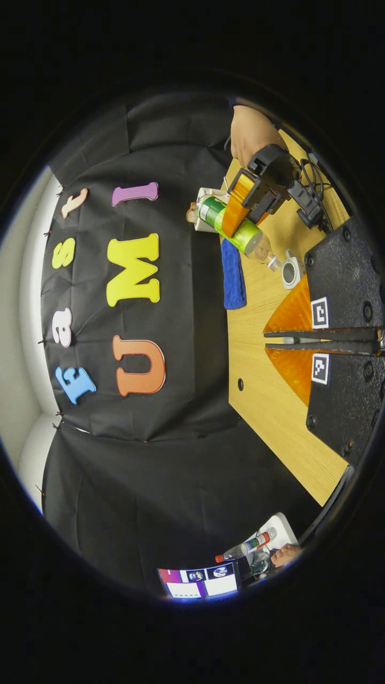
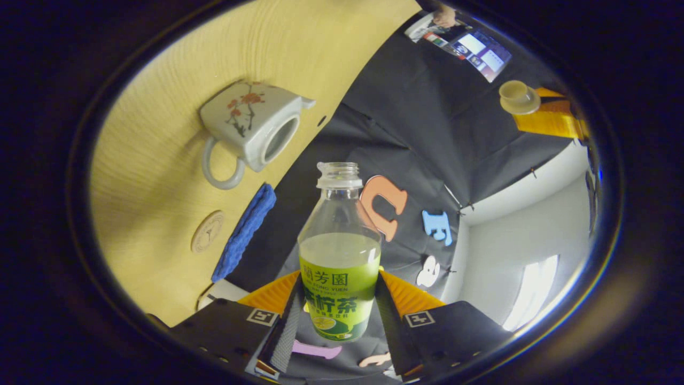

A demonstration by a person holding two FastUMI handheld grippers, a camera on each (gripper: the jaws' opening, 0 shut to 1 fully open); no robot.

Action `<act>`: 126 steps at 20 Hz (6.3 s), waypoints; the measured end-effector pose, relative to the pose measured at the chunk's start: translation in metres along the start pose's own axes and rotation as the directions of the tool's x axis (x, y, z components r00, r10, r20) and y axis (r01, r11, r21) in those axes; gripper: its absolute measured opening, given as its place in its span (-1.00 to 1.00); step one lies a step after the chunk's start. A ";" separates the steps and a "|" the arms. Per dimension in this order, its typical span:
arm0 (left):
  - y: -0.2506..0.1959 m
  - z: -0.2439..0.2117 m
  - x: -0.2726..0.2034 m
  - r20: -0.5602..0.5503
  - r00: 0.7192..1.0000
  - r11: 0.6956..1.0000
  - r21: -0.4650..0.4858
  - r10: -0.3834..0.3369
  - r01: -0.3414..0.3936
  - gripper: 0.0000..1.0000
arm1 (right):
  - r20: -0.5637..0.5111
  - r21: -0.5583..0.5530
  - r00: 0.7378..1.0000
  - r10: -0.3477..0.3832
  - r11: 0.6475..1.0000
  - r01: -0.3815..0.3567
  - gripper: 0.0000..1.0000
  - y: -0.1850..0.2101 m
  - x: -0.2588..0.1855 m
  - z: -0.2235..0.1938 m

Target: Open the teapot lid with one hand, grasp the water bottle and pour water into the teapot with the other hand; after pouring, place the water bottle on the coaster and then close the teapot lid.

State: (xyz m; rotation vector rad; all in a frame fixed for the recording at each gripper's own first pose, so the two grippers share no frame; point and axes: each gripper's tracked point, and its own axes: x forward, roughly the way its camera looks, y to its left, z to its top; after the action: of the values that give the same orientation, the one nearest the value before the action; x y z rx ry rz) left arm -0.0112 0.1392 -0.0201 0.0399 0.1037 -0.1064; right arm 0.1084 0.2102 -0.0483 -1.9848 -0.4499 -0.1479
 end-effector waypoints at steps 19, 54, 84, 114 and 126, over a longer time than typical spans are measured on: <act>0.001 -0.007 0.006 -0.013 1.000 0.999 -0.048 -0.023 0.023 -0.94 | 0.072 0.969 0.955 0.288 0.206 -0.135 0.41 0.034 0.017 -0.046; -0.040 -0.005 0.034 0.031 0.998 0.997 -0.061 -0.053 0.055 -0.94 | 0.180 0.895 0.873 0.454 -0.443 0.046 0.89 0.104 0.053 -0.049; -0.126 -0.056 0.126 0.030 0.999 0.997 -0.065 -0.037 0.039 -0.94 | -0.062 0.905 0.940 0.337 -0.378 0.195 0.93 0.076 -0.108 -0.222; -0.119 -0.072 0.124 -0.009 0.999 0.997 -0.075 0.034 -0.035 -0.48 | -0.039 0.909 0.938 0.345 -0.378 0.177 0.93 0.069 -0.113 -0.212; -0.128 0.004 0.047 0.114 0.993 0.999 -0.045 0.021 -0.016 0.92 | -0.023 0.919 0.931 0.364 -0.359 0.164 0.89 0.025 -0.131 -0.187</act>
State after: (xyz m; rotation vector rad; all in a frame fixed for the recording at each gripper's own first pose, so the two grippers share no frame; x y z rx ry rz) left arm 0.0224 0.0071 -0.0253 -0.0088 -0.0090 -0.0873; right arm 0.0147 0.0016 -0.0257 -0.0576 0.0166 0.0704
